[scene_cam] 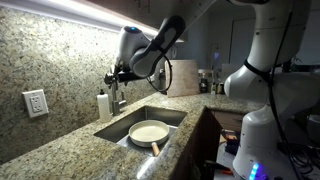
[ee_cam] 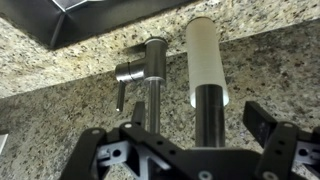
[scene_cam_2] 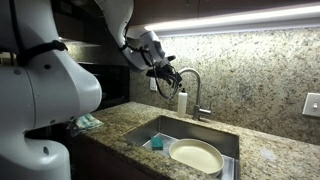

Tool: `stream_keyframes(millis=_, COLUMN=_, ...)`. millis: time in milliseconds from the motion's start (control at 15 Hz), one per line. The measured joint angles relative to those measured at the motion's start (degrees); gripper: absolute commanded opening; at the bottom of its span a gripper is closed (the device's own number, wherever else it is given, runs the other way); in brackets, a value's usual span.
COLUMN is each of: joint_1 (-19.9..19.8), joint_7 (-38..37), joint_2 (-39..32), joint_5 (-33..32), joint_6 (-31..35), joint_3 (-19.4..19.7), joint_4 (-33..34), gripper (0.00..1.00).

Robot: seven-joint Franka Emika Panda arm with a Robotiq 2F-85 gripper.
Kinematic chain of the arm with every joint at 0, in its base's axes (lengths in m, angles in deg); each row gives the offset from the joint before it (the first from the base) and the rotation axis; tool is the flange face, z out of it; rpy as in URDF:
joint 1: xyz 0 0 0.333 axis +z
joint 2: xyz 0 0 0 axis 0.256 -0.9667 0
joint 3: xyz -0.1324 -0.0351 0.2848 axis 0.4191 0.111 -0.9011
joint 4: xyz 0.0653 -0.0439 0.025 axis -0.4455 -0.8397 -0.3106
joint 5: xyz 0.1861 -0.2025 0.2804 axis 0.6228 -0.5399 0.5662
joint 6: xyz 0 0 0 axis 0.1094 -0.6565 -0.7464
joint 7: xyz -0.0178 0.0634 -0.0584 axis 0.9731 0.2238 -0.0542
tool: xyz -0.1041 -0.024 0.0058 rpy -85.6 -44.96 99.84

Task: Turn the faucet to the right then open and close the tap and turn the faucet to the left,pick up the sponge and scrub the pan

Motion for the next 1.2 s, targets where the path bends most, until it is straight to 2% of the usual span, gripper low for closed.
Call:
stream_keyframes(millis=333, joint_1=-7.4, joint_7=0.0, joint_2=0.4, joint_5=0.4, joint_6=0.0, joint_3=-5.9, joint_4=0.0, gripper=1.00)
stream_keyframes(millis=533, joint_1=-9.9, joint_7=0.0, joint_2=0.6, joint_5=0.7, joint_6=0.0, joint_3=-7.6, joint_4=0.0, gripper=1.00)
stream_keyframes(millis=867, joint_1=-10.5, joint_7=0.0, joint_2=0.6, joint_5=0.8, joint_6=-0.1, joint_3=-6.8, joint_4=-0.9, gripper=1.00)
stream_keyframes(millis=1200, joint_1=-9.1, joint_7=-0.1, joint_2=0.2, joint_5=0.8, joint_6=0.0, joint_3=-2.1, joint_4=-2.6, gripper=1.00)
